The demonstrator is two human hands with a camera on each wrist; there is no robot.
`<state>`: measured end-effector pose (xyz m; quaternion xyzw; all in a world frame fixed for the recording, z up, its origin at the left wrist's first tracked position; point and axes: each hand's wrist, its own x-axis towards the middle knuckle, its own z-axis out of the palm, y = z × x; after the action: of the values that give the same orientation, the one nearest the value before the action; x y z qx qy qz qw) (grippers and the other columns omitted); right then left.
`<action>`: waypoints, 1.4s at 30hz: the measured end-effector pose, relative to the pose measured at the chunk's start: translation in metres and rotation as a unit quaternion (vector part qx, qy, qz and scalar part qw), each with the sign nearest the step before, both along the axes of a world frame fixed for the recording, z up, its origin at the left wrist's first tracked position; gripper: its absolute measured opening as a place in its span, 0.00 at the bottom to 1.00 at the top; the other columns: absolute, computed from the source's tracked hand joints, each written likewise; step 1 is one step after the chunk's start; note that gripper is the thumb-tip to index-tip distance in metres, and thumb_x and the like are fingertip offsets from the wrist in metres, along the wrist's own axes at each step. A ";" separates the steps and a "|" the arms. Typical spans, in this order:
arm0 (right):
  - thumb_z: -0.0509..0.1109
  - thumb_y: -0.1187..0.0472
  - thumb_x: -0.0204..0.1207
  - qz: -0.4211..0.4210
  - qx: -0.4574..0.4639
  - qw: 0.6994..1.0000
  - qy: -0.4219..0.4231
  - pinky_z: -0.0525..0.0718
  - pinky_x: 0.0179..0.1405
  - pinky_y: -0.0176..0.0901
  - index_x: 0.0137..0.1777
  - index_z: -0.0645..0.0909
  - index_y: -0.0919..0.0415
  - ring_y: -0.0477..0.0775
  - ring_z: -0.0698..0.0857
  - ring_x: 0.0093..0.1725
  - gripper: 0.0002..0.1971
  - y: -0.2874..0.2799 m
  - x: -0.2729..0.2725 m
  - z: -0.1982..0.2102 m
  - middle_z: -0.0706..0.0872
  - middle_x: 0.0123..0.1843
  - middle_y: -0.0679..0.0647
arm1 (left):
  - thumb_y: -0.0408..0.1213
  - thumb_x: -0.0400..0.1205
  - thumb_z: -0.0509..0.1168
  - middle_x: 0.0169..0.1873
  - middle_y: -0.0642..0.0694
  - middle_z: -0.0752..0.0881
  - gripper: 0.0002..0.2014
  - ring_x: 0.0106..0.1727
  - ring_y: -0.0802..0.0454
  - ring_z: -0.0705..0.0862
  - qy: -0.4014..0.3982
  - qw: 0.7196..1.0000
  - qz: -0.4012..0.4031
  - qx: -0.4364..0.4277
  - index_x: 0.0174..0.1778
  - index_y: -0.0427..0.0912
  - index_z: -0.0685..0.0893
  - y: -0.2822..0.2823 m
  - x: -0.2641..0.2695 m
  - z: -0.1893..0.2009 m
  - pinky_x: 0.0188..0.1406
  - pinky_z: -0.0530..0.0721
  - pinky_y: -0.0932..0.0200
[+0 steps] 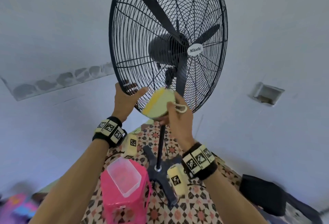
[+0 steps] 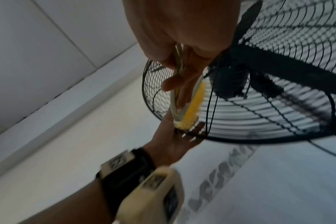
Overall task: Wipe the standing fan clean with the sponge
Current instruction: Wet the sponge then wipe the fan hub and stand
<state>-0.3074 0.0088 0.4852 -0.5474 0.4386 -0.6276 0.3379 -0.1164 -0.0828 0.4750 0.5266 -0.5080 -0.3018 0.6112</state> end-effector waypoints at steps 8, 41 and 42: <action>0.68 0.60 0.89 0.011 0.003 1.000 0.027 0.92 0.36 0.42 0.86 0.70 0.52 0.50 0.94 0.35 0.26 0.014 0.012 -0.022 0.93 0.42 0.43 | 0.59 0.70 0.84 0.59 0.56 0.84 0.40 0.61 0.61 0.84 0.007 1.000 0.008 0.007 0.71 0.48 0.72 -0.002 0.001 -0.001 0.69 0.84 0.46; 0.71 0.67 0.84 0.071 0.198 0.971 -0.111 0.92 0.54 0.65 0.53 0.86 0.66 0.73 0.92 0.53 0.04 0.029 0.045 -0.072 0.92 0.53 0.69 | 0.64 0.67 0.84 0.64 0.53 0.82 0.46 0.62 0.59 0.83 -0.075 0.994 -0.058 0.046 0.73 0.49 0.68 0.003 0.006 0.010 0.62 0.81 0.56; 0.70 0.68 0.84 0.085 0.215 0.969 -0.092 0.90 0.54 0.71 0.51 0.84 0.73 0.76 0.91 0.52 0.06 0.028 0.045 -0.068 0.90 0.53 0.75 | 0.63 0.68 0.84 0.63 0.53 0.82 0.46 0.59 0.63 0.83 -0.076 0.994 -0.057 0.048 0.73 0.49 0.68 0.004 0.005 0.011 0.59 0.80 0.61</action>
<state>-0.2625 0.0366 0.4170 -0.4370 0.4818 -0.5356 0.5386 -0.1110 -0.0790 0.4856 0.5466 -0.5675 -0.3194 0.5265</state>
